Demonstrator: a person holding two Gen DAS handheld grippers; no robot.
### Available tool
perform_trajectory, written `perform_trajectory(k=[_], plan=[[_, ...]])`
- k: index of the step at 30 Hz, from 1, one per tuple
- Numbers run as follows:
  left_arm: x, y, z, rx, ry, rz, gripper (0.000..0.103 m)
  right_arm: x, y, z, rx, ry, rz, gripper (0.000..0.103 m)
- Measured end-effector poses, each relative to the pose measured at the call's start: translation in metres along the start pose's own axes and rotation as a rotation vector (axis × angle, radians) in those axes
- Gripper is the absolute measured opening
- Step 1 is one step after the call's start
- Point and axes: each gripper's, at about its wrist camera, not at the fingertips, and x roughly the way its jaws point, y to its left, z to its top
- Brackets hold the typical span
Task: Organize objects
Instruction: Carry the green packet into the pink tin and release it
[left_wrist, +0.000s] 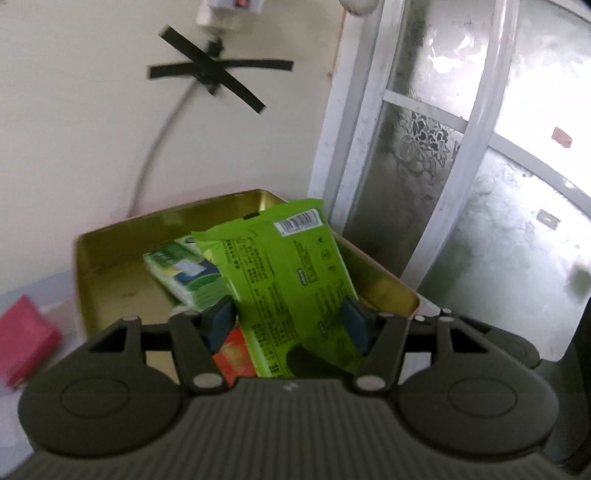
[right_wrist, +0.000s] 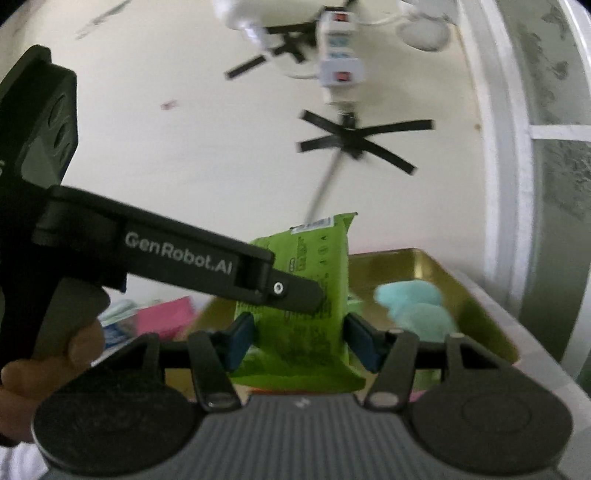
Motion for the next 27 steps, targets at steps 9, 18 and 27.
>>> perform_trajectory(k=[9, 18, 27], plan=[[0.031, -0.003, -0.007, 0.028, -0.013, 0.129, 0.066, 0.024, -0.035, -0.015, 0.039, -0.031, -0.069, 0.07], [0.02, 0.0, -0.01, 0.052, -0.004, 0.245, 0.068, 0.01, -0.039, -0.023, 0.088, -0.029, -0.072, 0.071], [-0.009, -0.004, -0.024, 0.082, -0.035, 0.325, 0.069, -0.009, -0.04, -0.029, 0.188, -0.037, -0.078, 0.072]])
